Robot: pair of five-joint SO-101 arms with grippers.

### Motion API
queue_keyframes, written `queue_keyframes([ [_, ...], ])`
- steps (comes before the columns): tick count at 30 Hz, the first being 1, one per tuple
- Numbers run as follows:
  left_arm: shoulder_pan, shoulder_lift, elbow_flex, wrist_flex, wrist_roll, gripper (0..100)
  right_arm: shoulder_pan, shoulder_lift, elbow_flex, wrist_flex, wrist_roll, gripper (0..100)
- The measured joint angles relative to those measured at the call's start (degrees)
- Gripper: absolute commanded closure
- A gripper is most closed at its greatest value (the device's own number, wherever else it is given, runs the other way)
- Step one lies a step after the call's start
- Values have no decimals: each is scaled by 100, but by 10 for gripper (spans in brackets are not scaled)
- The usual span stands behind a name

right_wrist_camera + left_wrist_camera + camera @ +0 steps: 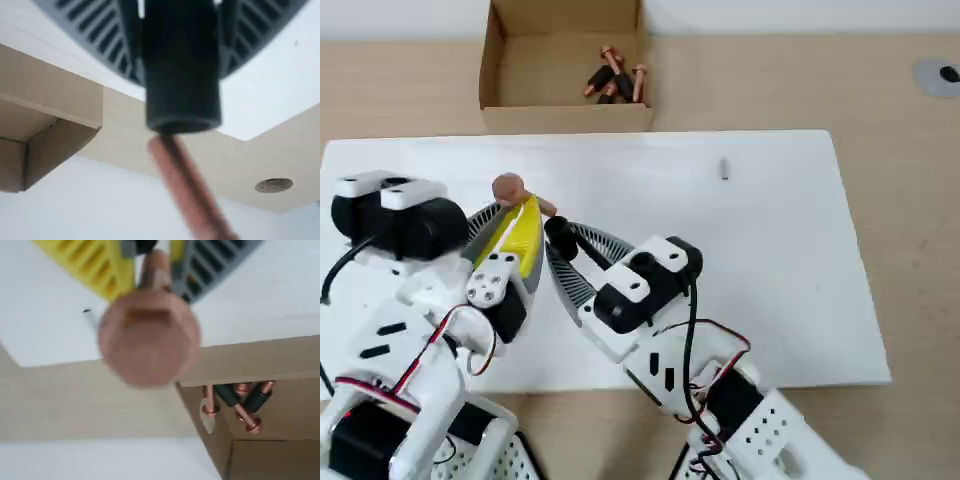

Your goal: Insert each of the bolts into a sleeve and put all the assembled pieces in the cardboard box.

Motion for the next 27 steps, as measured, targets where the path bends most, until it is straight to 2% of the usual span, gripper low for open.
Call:
queue_keyframes([
  [8,0,396,-870,273,26,990,0,0,0,0,0,989],
  [12,114,1002,-1653,818,273,990,0,0,0,0,0,989],
  [19,167,2040,-2699,1802,264,991,0,0,0,0,0,989],
  [27,176,2303,-3068,2084,167,991,0,0,0,0,0,989],
])
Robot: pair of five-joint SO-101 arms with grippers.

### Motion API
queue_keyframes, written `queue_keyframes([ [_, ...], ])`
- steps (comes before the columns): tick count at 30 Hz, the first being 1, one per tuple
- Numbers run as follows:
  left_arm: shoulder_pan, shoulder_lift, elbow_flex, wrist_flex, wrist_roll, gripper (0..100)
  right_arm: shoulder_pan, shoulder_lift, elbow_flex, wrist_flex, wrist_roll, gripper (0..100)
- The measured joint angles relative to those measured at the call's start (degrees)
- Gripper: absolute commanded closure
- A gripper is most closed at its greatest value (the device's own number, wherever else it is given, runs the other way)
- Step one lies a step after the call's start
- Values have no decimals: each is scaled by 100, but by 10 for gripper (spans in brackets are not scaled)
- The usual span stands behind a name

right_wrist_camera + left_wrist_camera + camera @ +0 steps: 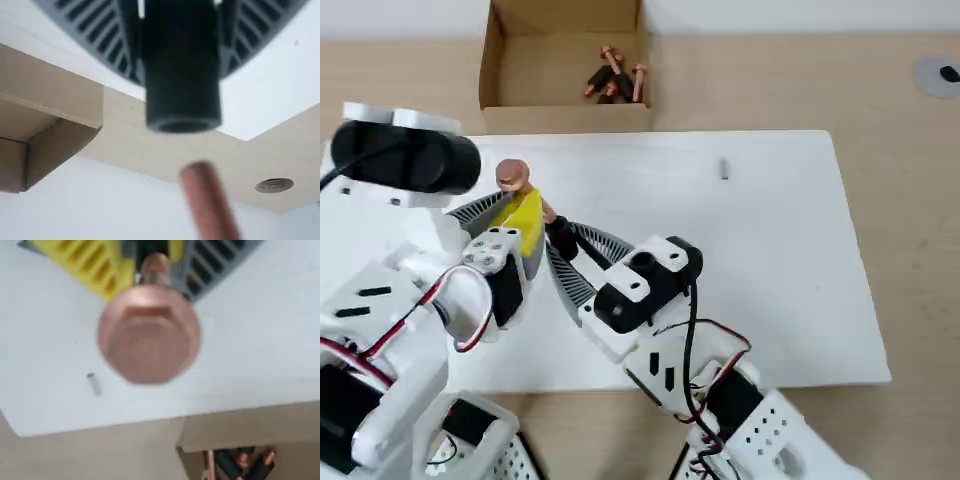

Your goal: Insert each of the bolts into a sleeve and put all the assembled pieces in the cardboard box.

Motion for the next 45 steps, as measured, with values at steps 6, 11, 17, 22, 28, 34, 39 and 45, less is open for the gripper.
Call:
queue_keyframes([
  [6,0,18,0,18,0,991,0,0,0,0,0,989],
  [11,0,35,0,18,0,991,0,0,0,0,0,989],
  [17,0,35,0,35,0,990,0,0,0,0,0,989],
  [22,167,26,-9,290,211,990,0,0,0,0,0,989],
  [28,185,9,-18,352,281,991,18,0,9,0,0,989],
  [34,193,0,-18,343,281,992,18,0,9,0,0,989],
  [39,-149,62,26,-35,281,991,0,0,0,0,0,989],
  [45,-343,62,545,-360,281,991,0,0,0,0,0,989],
])
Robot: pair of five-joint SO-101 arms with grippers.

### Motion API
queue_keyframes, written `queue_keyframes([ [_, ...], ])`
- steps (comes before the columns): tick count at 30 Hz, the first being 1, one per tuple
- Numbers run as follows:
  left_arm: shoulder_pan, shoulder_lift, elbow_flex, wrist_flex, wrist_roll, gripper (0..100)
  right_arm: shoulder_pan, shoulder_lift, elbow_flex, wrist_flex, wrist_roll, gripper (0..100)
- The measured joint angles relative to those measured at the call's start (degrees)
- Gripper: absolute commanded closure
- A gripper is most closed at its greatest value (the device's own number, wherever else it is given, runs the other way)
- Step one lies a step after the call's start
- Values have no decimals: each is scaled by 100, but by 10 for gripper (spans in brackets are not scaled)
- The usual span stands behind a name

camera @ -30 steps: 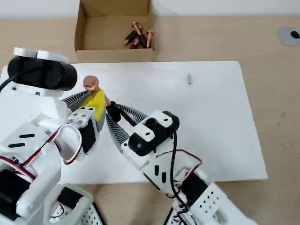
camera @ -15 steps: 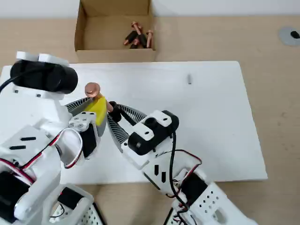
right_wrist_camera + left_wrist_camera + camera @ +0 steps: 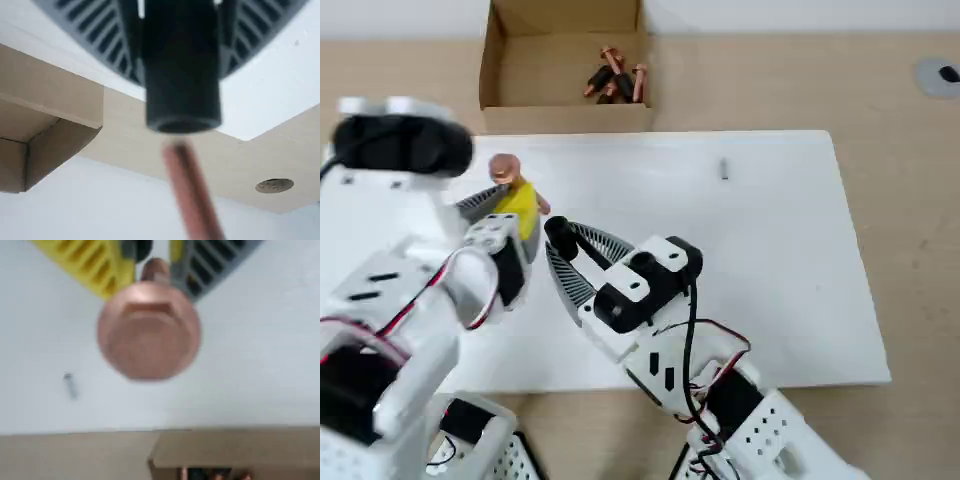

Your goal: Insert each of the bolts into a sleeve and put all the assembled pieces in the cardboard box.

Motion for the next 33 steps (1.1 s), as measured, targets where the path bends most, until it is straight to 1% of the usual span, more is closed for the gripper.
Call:
queue_keyframes([
  [8,0,-9,70,-35,0,990,0,0,0,0,0,989],
  [13,0,0,18,132,0,990,0,0,0,0,0,989],
  [17,-9,0,-281,185,0,990,0,0,0,0,0,989],
  [21,-9,-9,-774,466,0,990,0,0,0,0,0,989],
  [26,484,-53,-1020,862,9,991,0,0,0,0,0,989],
  [30,571,-9,-1011,844,105,992,0,0,0,0,0,989],
  [33,589,-62,-853,668,105,992,0,0,0,0,0,989],
])
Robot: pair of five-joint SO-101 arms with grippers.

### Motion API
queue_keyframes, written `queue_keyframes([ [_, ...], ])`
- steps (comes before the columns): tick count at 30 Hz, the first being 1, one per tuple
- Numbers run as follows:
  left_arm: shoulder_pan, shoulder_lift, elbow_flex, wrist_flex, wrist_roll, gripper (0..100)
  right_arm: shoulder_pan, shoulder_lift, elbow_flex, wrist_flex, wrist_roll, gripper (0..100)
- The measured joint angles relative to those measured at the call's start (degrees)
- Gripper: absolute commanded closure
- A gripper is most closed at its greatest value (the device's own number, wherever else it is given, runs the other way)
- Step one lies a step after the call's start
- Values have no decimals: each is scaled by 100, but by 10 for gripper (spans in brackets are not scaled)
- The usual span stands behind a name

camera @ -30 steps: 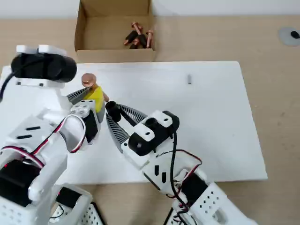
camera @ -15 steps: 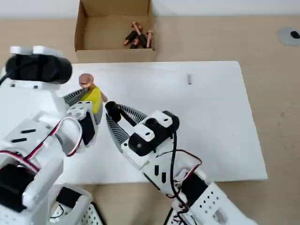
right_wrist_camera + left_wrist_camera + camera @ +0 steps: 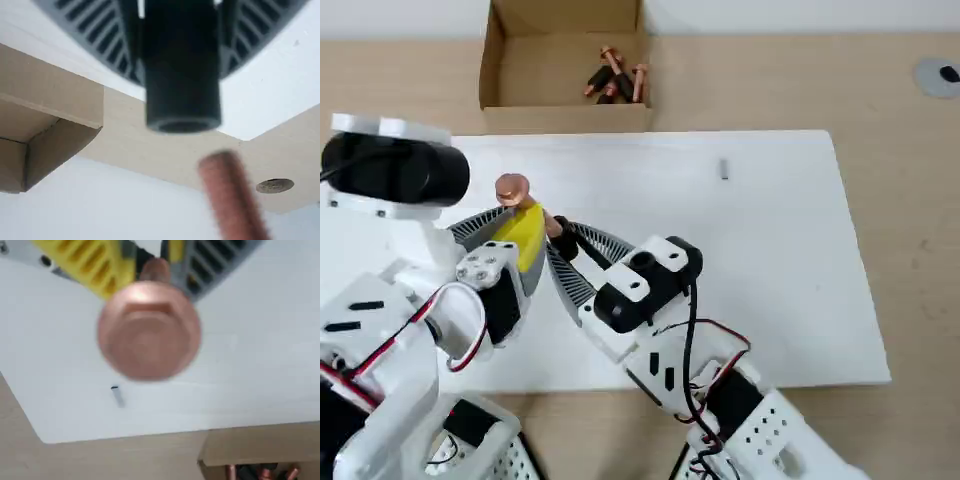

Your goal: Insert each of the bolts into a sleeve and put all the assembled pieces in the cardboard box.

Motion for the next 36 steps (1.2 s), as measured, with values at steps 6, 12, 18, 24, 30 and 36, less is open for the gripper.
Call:
queue_keyframes([
  [6,-114,53,501,-413,0,992,0,0,0,0,0,989],
  [12,-466,53,853,-703,-35,992,0,0,0,0,0,989],
  [18,-501,53,870,-721,-123,992,0,0,0,0,0,989],
  [24,-501,53,870,-712,-123,991,0,0,0,0,0,989],
  [30,-360,53,457,-290,-26,991,0,0,0,0,0,989],
  [36,-290,53,352,-167,-18,992,0,0,0,0,0,989],
])
